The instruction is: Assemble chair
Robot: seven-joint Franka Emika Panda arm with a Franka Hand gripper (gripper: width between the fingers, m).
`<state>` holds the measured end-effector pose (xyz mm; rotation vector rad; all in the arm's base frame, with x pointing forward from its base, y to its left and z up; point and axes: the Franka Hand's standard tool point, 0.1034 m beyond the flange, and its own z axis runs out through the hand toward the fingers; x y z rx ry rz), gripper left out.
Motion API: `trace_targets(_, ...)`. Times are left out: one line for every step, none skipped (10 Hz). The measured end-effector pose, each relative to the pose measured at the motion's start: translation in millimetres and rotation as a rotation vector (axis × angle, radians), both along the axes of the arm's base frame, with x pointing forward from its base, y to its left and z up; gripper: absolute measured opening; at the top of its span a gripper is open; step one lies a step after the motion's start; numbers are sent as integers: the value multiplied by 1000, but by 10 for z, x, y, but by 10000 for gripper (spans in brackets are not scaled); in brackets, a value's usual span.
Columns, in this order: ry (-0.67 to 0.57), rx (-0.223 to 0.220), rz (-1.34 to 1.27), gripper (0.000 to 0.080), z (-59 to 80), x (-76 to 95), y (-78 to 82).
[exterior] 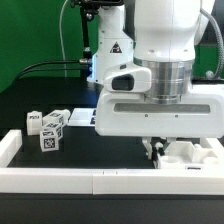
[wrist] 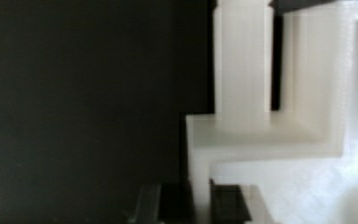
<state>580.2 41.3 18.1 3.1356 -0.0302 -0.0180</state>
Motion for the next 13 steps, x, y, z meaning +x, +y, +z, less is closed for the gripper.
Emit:
trace_targets(0, 1, 6, 29, -4, 1, -5)
trace_targets(0, 1, 5, 49, -5, 1, -5)
trace_targets(0, 1, 5, 49, -8, -1, -4)
trace_targets(1, 1, 5, 223, -9, -2, -5)
trace_targets(4, 2, 22, 223, 13, -3, -21)
trace_targets(16, 12, 40, 401, 135, -5, -71)
trace_targets(18, 19, 54, 536, 269, 0, -136)
trace_targets(16, 25, 76, 626, 347, -32, -242)
trace_targets(16, 27, 82, 626, 404, -85, -343)
trace_targets(11, 28, 71, 646, 464, -106, -410)
trace_targets(12, 28, 70, 646, 458, -110, -409)
trace_targets(13, 28, 71, 649, 450, -112, -407)
trace_targets(13, 28, 71, 649, 447, -114, -408)
